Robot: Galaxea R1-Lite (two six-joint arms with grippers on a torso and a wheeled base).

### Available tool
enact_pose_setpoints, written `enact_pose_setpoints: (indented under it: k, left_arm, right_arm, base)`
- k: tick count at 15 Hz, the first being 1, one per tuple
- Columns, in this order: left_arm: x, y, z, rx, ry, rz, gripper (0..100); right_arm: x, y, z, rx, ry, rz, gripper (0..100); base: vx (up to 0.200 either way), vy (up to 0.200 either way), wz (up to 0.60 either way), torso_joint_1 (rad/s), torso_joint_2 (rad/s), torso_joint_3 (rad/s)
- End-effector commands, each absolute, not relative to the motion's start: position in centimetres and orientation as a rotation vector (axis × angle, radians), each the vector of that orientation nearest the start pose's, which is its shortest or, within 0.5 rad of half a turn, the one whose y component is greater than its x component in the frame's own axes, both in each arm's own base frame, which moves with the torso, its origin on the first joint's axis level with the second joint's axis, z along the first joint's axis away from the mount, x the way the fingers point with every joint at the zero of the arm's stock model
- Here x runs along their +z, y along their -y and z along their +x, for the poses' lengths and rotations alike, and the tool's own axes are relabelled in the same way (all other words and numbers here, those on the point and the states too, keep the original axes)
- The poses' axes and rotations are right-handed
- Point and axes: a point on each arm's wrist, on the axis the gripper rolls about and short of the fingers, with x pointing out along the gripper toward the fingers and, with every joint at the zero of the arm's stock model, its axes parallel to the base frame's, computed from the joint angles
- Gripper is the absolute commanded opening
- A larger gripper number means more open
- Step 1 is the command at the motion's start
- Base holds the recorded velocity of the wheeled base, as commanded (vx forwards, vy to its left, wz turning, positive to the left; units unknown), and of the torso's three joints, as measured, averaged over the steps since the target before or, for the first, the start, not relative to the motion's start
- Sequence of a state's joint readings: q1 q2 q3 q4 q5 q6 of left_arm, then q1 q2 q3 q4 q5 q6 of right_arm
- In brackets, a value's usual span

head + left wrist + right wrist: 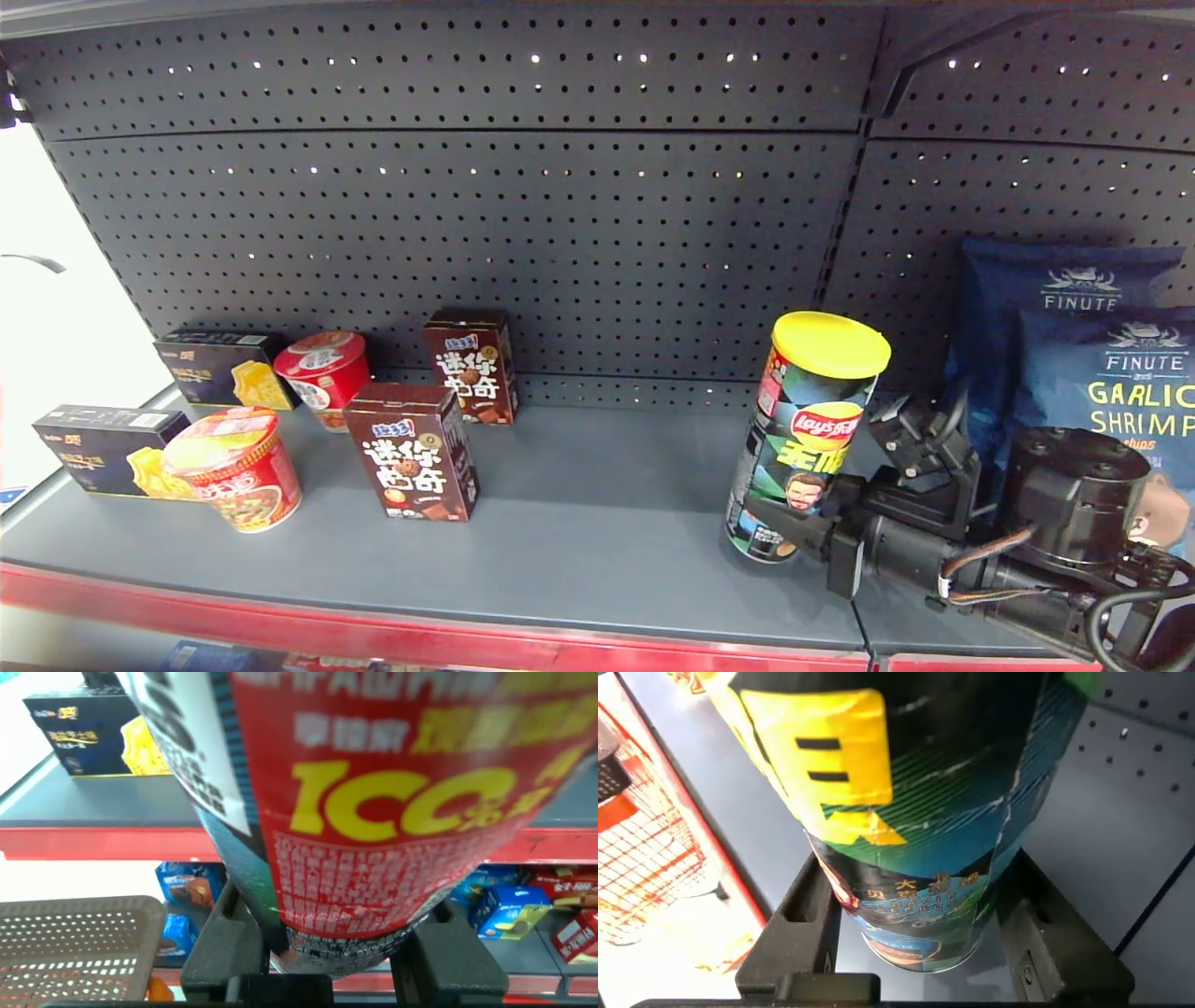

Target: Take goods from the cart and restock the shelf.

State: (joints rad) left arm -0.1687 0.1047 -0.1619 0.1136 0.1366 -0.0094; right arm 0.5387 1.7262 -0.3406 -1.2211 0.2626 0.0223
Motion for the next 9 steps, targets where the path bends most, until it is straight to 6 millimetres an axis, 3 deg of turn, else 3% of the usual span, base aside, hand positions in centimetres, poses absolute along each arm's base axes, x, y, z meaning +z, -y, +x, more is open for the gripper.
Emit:
enact_pose_setpoints:
  k: [1, 9]
  left_arm:
    - [11.2, -0.8, -2.6, -0.027, -0.052, -0.001, 0]
    - [11.0, -0.8, -2.5, -0.023, -0.061, -0.003, 0]
  right_arm:
    - [11.8, -13.4, 21.1, 0.799, -0.193, -0.004, 0]
    - [8.7, -13.7, 21.6, 0.799, -0.250, -0.014, 0]
  base:
    - [0.000, 0.000, 0.00, 0.000, 0.00, 0.000]
    - [0.000, 0.000, 0.00, 0.000, 0.00, 0.000]
